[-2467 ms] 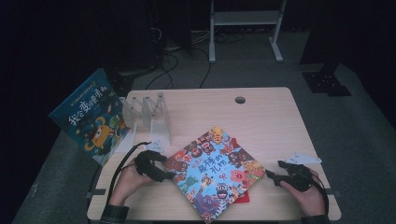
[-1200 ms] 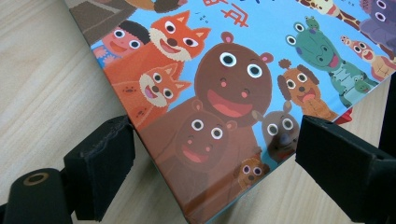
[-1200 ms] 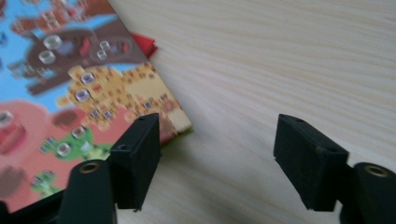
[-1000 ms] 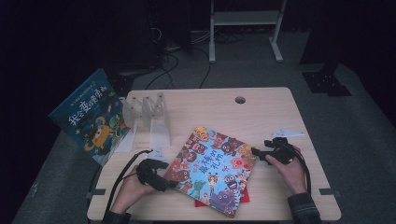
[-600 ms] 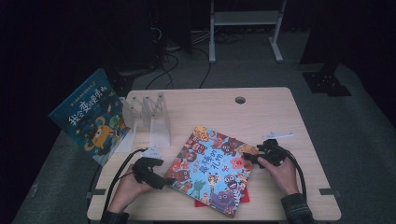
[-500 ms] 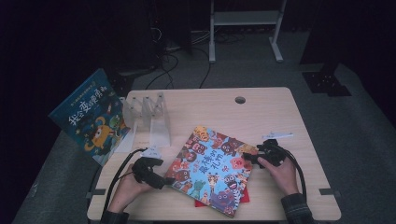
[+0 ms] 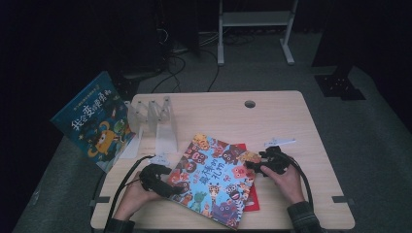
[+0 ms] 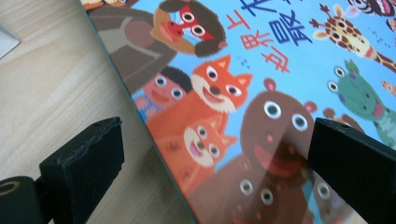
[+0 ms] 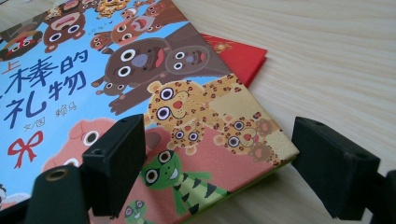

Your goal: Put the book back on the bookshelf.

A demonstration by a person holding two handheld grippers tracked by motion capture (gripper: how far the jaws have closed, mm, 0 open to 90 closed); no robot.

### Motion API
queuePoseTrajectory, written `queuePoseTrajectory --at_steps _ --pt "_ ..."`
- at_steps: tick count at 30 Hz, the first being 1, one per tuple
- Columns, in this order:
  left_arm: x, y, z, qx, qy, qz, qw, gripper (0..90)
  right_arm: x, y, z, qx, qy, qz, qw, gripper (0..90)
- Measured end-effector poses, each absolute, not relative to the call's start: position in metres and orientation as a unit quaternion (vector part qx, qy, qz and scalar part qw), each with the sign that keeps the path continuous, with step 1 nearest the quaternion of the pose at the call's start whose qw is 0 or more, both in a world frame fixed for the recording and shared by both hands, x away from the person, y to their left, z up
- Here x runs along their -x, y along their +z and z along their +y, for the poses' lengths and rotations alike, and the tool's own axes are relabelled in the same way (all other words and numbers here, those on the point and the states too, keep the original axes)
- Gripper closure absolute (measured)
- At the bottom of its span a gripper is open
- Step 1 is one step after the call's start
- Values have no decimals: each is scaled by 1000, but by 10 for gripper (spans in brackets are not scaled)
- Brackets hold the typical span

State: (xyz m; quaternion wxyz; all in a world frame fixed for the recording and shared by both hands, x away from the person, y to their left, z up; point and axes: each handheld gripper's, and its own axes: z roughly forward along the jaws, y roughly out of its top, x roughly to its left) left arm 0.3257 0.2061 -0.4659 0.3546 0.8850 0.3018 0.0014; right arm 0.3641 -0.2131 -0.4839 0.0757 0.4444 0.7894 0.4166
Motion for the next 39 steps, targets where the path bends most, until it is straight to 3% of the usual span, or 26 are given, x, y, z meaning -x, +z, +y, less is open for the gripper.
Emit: queuePoseTrajectory --at_steps 17,22,25,26,29,30,31,33,39 --pt "-333 -475 217 -870 -29 322 373 0 -349 -482 -194 -404 417 812 63 182" --pt "-335 -479 220 -865 -43 323 382 0 -329 -470 -205 -390 401 820 121 365" --pt "-335 -479 221 -864 -47 325 381 0 -320 -466 -208 -385 405 819 128 410" --pt "-335 -479 221 -865 -48 324 381 0 -309 -463 -210 -374 410 822 130 500" --pt "-335 -479 222 -864 -51 326 380 0 -301 -463 -210 -362 412 828 120 573" --pt "-335 -480 222 -864 -53 327 379 0 -293 -464 -206 -346 411 836 112 654" --pt "-336 -480 222 -864 -55 328 379 0 -293 -464 -206 -346 411 836 112 654" --pt "-336 -481 222 -863 -58 329 379 0 -281 -467 -199 -322 412 847 93 767" --pt "-336 -482 223 -861 -70 331 379 0 -268 -471 -185 -278 407 867 67 835"
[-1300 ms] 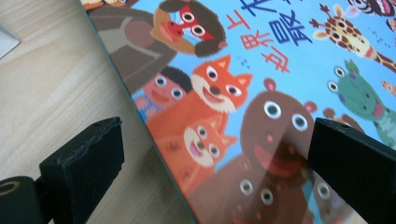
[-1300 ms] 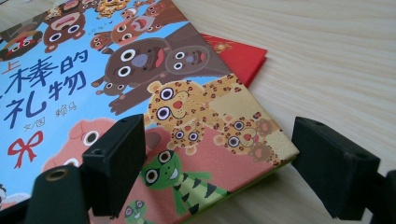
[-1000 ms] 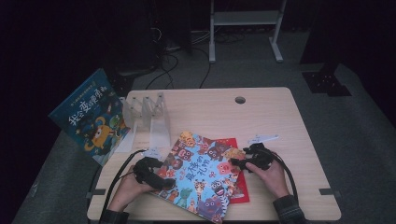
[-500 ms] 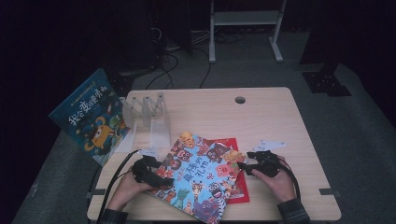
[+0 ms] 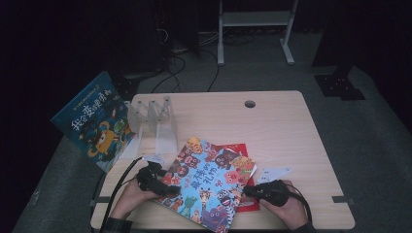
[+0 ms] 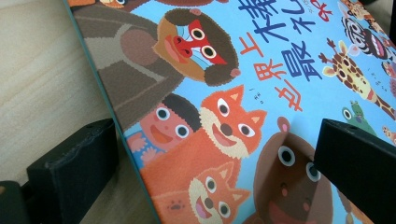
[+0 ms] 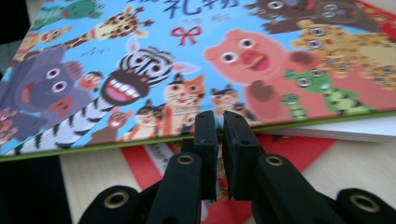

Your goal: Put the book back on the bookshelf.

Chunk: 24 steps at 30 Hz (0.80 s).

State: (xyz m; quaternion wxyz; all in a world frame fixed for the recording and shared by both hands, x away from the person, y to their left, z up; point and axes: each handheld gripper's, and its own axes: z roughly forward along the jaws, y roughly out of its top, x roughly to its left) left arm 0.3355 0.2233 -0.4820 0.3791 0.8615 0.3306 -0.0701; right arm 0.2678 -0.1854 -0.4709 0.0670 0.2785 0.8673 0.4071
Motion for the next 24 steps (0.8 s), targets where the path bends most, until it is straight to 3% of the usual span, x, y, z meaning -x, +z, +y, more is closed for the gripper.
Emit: queuePoseTrajectory --at_steps 24 --pt "-343 -476 215 -846 -101 347 392 3 -263 -473 -180 -262 408 872 60 891"
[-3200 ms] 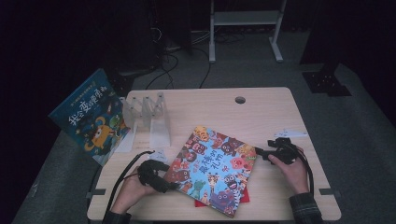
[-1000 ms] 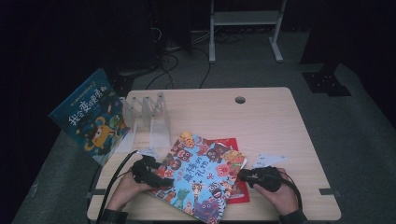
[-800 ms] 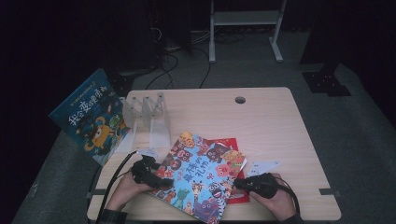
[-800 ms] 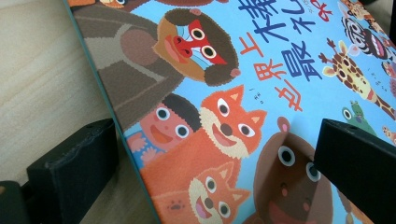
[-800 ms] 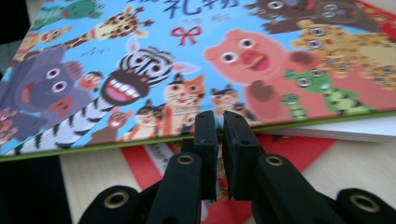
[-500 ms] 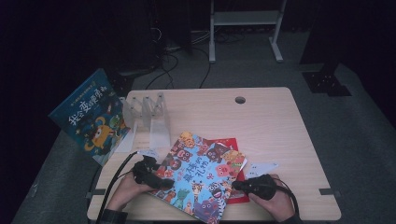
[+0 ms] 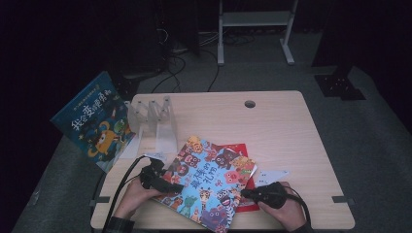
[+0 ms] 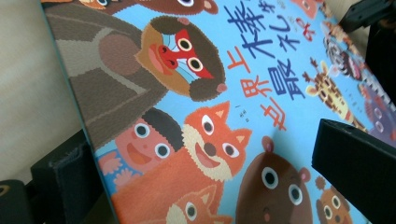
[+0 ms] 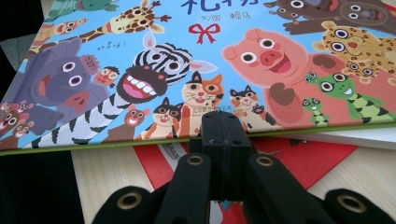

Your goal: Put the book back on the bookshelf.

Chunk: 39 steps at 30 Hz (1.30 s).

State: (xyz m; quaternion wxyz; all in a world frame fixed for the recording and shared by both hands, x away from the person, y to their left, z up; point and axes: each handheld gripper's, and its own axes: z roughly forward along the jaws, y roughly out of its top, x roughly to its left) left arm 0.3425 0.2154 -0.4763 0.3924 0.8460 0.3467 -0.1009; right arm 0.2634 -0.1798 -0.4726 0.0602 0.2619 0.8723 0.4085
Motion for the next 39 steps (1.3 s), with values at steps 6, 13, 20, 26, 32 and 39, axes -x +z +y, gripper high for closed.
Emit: queuePoseTrajectory --at_steps 6,13,20,26,32,39 --pt "-350 -461 219 -850 -90 337 394 37 -265 -473 -175 -261 408 873 60 891" --pt "-362 -438 222 -855 -71 324 399 94 -271 -472 -168 -261 408 873 57 891" --pt "-374 -414 220 -861 -53 311 398 179 -278 -470 -163 -260 409 873 54 891" --pt "-382 -397 223 -859 -50 312 403 297 -280 -470 -158 -263 407 873 61 892" --pt "-387 -376 222 -863 -38 302 404 394 -282 -471 -153 -265 407 871 71 891" --pt "-391 -352 217 -869 -28 286 403 485 -285 -472 -146 -266 408 870 78 892"
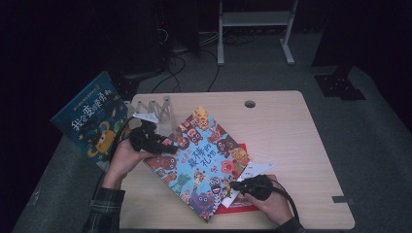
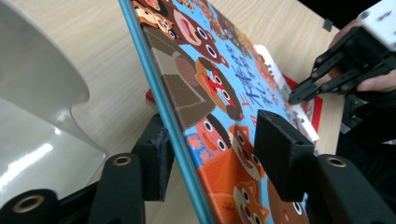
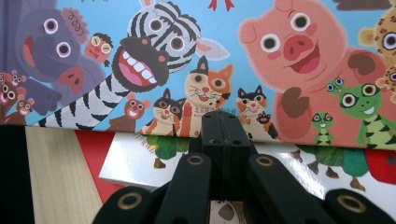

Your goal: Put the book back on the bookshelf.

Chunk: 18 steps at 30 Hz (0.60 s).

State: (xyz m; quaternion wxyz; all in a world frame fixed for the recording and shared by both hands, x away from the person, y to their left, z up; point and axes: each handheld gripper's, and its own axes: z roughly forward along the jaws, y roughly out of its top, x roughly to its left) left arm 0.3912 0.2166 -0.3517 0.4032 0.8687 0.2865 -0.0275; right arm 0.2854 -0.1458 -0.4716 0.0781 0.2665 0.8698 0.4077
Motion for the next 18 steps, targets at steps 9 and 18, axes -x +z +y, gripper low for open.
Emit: queuePoseTrajectory --at_steps 9,18 --pt "-396 -322 205 -876 -30 274 395 570 -288 -473 -136 -264 411 869 80 892" --pt "-397 -303 190 -886 -44 269 376 621 -290 -474 -125 -260 413 868 94 893"
